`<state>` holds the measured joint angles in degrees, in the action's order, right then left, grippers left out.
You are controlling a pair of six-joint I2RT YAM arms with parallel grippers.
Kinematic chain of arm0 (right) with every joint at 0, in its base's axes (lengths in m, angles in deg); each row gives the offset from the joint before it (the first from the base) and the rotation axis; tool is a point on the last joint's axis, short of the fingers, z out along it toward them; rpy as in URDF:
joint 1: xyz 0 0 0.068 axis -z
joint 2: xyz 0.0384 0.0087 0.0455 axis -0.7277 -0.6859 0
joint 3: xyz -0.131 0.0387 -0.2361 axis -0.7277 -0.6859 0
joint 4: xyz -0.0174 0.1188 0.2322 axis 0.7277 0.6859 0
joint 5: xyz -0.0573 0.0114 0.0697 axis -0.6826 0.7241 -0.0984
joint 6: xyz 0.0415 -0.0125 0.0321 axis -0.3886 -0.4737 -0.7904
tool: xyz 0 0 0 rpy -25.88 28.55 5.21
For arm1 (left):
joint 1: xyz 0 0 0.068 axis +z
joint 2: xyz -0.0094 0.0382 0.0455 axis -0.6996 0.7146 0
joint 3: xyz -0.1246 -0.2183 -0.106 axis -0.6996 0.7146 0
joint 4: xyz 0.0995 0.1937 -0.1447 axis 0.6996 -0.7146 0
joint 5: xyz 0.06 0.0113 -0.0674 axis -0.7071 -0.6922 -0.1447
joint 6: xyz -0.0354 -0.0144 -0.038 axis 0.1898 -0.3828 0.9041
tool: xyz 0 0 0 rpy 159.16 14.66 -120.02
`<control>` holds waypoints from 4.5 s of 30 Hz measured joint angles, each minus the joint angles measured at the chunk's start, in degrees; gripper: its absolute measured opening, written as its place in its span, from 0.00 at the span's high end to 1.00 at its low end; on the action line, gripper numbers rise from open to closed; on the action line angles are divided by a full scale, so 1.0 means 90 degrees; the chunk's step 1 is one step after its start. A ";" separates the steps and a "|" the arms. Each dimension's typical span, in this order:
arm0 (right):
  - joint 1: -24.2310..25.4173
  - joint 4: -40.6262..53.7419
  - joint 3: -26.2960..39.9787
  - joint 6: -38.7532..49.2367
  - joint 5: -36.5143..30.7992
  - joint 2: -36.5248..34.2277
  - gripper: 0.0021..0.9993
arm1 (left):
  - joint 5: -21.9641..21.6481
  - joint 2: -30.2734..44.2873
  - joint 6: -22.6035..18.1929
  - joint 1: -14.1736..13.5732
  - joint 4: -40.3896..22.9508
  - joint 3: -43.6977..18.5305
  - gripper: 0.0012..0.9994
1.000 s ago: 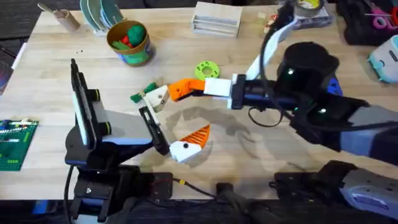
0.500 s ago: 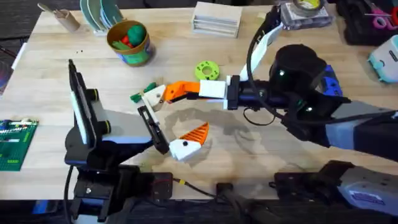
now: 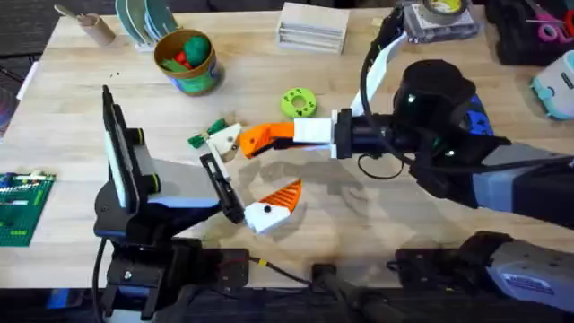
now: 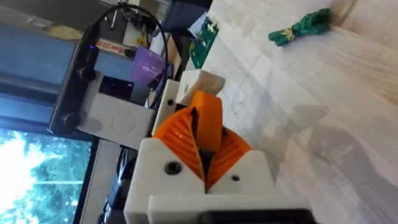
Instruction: Pick up the gripper from the table and insert it into the empty holder that is missing its gripper. Then pick up a screw, insert it into the mounting hole, and use the screwdriver to tighten it. Finally, clean up the table by picking up the vegetable and placing it into the bucket.
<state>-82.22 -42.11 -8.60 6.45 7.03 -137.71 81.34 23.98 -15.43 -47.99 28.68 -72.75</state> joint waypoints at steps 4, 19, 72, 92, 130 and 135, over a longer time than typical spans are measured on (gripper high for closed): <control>0.0036 0.0030 0.0000 0.0004 0.0253 -0.0001 0.99 | 0.0000 -0.0001 0.0002 0.0000 -0.0041 0.0000 0.01; 0.0042 -0.0434 -0.0005 -0.0050 0.0259 -0.0595 0.99 | -0.0072 0.0000 0.0004 0.0000 -0.0049 0.0000 0.01; -0.1013 -0.1840 0.0193 -0.0617 -0.1631 -0.1462 0.99 | -0.0413 0.0001 0.0078 0.0061 -0.0012 0.0005 0.01; -0.1198 -0.1827 0.0896 -0.0344 -0.1660 -0.2150 0.99 | -0.0993 0.0001 0.0104 0.0180 0.0039 0.0005 0.01; 0.1105 -0.1351 0.1190 -0.0165 -0.0984 -0.2221 0.01 | -0.0015 0.0000 0.0024 -0.0002 -0.0060 0.0002 0.01; 0.1248 0.0268 0.1982 0.1041 -0.1287 -0.2221 0.01 | -0.0012 0.0001 0.0022 -0.0002 -0.0058 0.0002 0.01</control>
<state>-70.99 -39.70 9.23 15.82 -4.56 -157.70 81.23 23.99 -15.23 -48.01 28.16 -72.73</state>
